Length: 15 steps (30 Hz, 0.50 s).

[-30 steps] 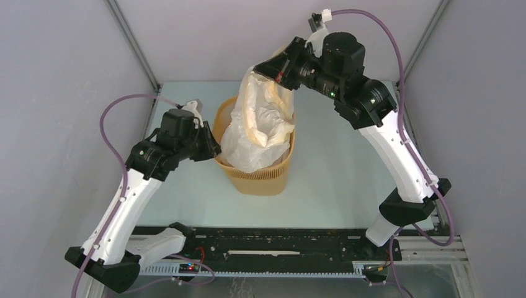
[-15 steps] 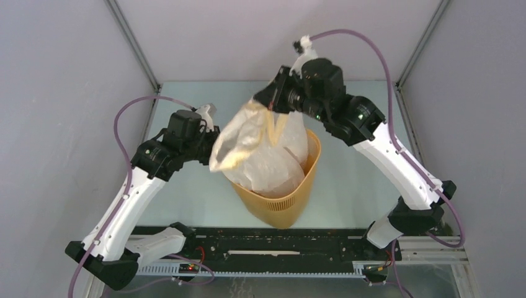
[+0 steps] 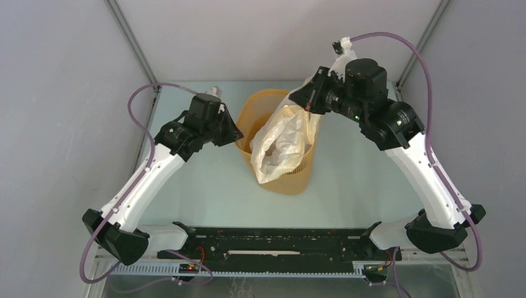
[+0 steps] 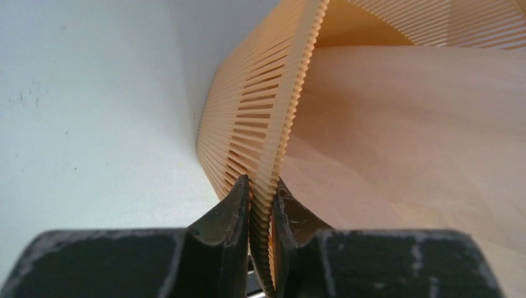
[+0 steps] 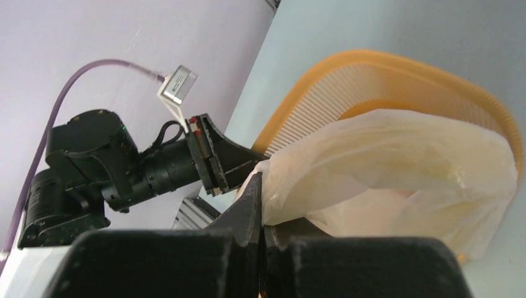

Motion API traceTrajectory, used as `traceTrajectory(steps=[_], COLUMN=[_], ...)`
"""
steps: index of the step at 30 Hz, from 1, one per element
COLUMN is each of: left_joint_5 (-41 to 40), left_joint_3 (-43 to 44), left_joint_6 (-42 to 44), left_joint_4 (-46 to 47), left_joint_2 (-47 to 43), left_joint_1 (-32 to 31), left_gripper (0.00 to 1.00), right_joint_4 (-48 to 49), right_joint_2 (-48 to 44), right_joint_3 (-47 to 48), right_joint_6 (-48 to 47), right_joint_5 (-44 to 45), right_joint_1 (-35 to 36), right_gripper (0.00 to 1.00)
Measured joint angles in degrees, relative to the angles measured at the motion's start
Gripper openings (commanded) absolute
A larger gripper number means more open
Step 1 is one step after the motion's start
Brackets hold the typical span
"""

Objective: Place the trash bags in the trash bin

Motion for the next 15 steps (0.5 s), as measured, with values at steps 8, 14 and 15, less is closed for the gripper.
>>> traceTrajectory(steps=[8, 14, 15], left_joint_5=[-1.9, 3.4, 4.0], left_joint_3=[5.8, 5.4, 5.4], left_joint_6=[-1.0, -2.8, -2.9], left_joint_4=[0.8, 6.3, 6.5], left_joint_2=[6.9, 3.3, 1.8], left_joint_1=[-5.1, -5.4, -5.1], left_gripper=[0.41, 0.75, 0.81], right_joint_4=[-1.2, -2.6, -2.8], right_joint_2=[0.6, 1.7, 1.8], right_joint_3=[-1.9, -4.5, -4.5], right_joint_6=[-1.3, -1.7, -1.7], right_joint_5=[-7.4, -12.2, -12.8], right_joint_1=[-3.4, -8.2, -8.8], right_gripper=[0.0, 0.0, 0.0])
